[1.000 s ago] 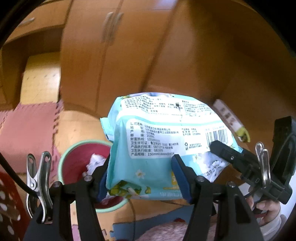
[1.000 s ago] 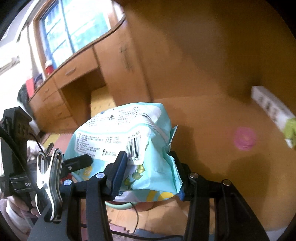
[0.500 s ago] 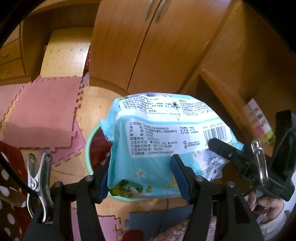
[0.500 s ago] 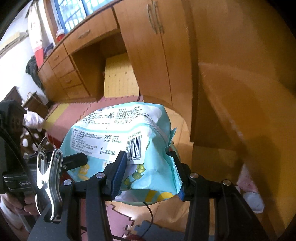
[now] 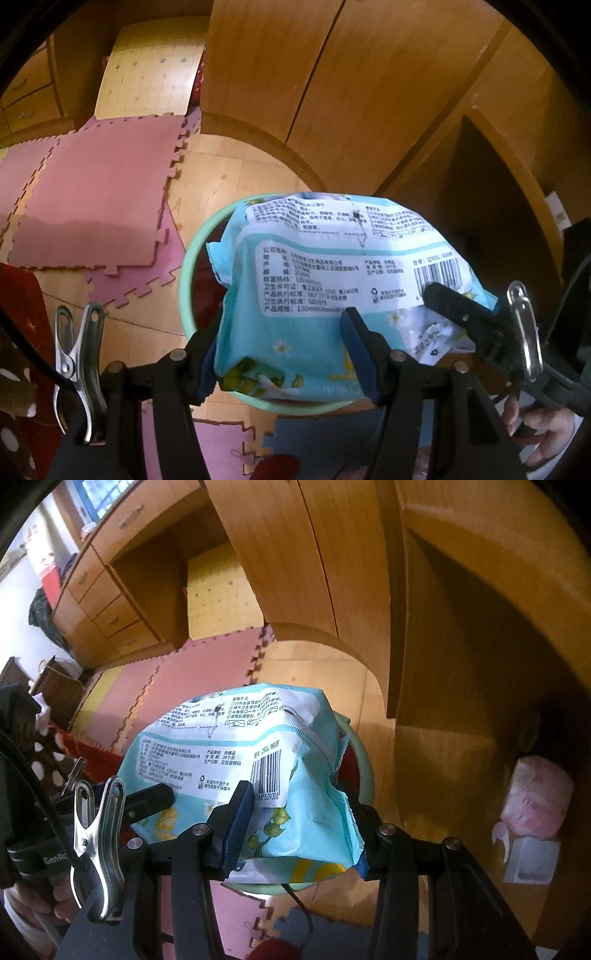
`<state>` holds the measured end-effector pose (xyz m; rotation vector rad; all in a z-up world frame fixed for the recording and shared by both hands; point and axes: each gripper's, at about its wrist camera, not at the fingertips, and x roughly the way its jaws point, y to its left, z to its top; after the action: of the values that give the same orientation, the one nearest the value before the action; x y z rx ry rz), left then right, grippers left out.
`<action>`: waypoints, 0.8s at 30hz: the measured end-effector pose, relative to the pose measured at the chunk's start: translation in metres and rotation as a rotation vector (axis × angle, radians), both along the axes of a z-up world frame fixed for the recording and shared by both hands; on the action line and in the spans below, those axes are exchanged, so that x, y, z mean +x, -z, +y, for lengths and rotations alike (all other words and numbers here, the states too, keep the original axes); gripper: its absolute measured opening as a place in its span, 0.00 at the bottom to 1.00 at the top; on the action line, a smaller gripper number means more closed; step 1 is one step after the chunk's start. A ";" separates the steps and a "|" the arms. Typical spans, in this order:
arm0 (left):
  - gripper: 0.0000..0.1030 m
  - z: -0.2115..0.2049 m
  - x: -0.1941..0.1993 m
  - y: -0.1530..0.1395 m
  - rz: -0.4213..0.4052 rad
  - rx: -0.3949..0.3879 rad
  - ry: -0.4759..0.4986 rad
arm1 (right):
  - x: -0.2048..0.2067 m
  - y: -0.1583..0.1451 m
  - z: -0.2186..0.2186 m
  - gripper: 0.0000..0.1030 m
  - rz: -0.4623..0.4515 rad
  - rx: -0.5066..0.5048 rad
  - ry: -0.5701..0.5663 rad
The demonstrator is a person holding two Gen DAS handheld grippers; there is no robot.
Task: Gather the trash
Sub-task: 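Lift the wipes packet with both grippers and carry it over the bucket, then open both grippers to drop the wipes packet into the bucket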
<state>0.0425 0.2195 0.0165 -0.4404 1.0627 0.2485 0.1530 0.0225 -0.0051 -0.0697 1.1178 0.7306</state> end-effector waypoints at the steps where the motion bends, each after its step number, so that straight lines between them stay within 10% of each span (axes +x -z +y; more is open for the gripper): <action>1: 0.61 0.002 0.001 0.002 0.006 -0.004 -0.004 | 0.001 0.002 0.002 0.46 0.003 -0.005 0.000; 24: 0.61 0.011 -0.002 -0.014 0.062 0.038 -0.017 | 0.010 0.004 -0.002 0.47 0.001 -0.011 0.055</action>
<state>0.0404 0.2302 0.0300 -0.4101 1.1133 0.2981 0.1632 0.0210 -0.0092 -0.0471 1.1205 0.6753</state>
